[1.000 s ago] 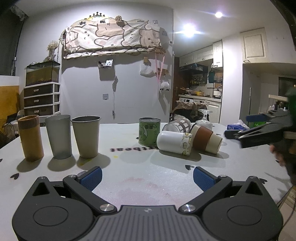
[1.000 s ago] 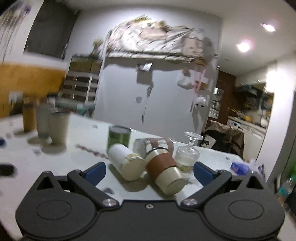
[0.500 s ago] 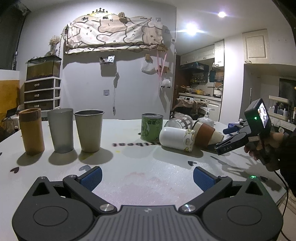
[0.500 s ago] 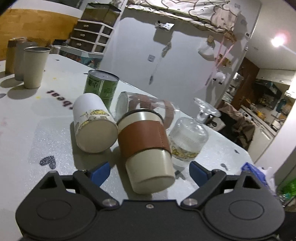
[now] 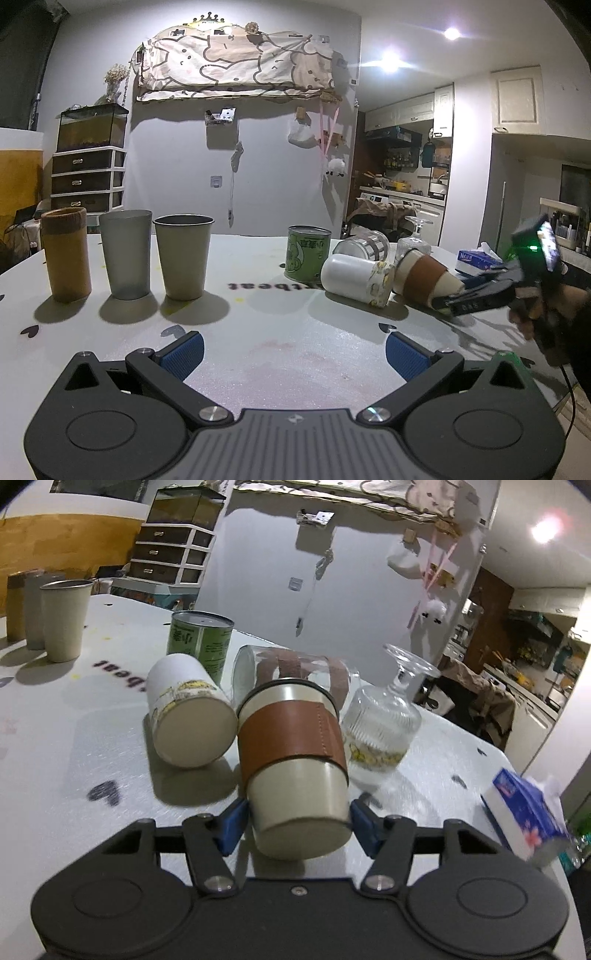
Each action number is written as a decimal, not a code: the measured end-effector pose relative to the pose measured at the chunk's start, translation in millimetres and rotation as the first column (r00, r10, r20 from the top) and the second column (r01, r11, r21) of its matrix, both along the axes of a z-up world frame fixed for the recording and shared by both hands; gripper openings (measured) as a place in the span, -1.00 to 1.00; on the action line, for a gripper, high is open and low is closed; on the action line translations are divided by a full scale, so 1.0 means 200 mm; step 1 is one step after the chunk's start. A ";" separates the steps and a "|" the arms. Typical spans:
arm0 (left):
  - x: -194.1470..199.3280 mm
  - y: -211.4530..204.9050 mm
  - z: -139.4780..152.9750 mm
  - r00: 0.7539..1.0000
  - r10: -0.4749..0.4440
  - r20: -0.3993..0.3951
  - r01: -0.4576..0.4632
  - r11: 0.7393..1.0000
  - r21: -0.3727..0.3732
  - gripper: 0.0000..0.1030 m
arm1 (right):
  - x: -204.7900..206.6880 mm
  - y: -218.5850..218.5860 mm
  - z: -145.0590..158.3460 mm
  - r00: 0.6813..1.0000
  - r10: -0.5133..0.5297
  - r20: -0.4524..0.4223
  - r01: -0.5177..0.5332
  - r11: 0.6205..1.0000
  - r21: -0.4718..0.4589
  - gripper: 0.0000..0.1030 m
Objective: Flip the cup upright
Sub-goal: 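Lift the brown-sleeved cup off the table with the right tool, then close the left tool on the cup's rim while the right tool holds its base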
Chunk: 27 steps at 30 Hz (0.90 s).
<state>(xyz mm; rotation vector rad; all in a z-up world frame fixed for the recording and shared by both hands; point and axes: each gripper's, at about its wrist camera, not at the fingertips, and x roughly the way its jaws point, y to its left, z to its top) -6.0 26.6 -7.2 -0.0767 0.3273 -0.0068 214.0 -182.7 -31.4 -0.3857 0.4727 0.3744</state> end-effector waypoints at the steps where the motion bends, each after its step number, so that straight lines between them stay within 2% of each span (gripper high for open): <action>1: 0.00 0.00 0.00 1.000 0.000 -0.001 0.000 1.000 -0.002 1.00 | -0.03 0.00 0.00 1.000 -0.015 -0.008 0.016 1.000 0.013 0.19; 4: 0.00 0.00 0.00 1.000 -0.004 -0.002 0.003 1.000 -0.012 1.00 | -0.16 -0.01 0.02 0.996 -0.059 -0.060 0.064 0.995 0.081 0.18; 7: -0.01 0.02 0.00 1.000 -0.022 0.002 0.022 0.999 -0.035 1.00 | -0.32 -0.01 0.04 0.992 -0.060 -0.114 0.078 0.985 0.153 0.18; 13: -0.02 0.07 -0.01 1.000 -0.030 0.007 0.031 0.994 -0.105 1.00 | -0.61 0.06 0.05 0.982 0.058 -0.177 -0.011 0.966 0.258 0.18; 19: -0.05 0.10 0.00 0.999 -0.024 0.026 0.028 0.989 -0.145 1.00 | -0.72 0.26 0.08 0.971 0.165 -0.170 -0.112 0.952 0.285 0.18; 23: -0.05 0.15 0.00 1.000 -0.008 0.026 0.012 0.981 -0.194 0.98 | -0.76 0.40 0.11 0.964 0.232 -0.132 -0.185 0.937 0.297 0.18; 25: -0.04 0.18 -0.01 1.000 -0.004 0.018 0.008 0.970 -0.243 0.95 | -0.77 0.46 0.11 0.961 0.254 -0.113 -0.215 0.935 0.281 0.18; 27: -0.03 0.21 -0.02 1.000 -0.011 0.006 0.012 0.956 -0.294 0.82 | -0.78 0.50 0.08 0.956 0.267 -0.118 -0.228 0.936 0.269 0.18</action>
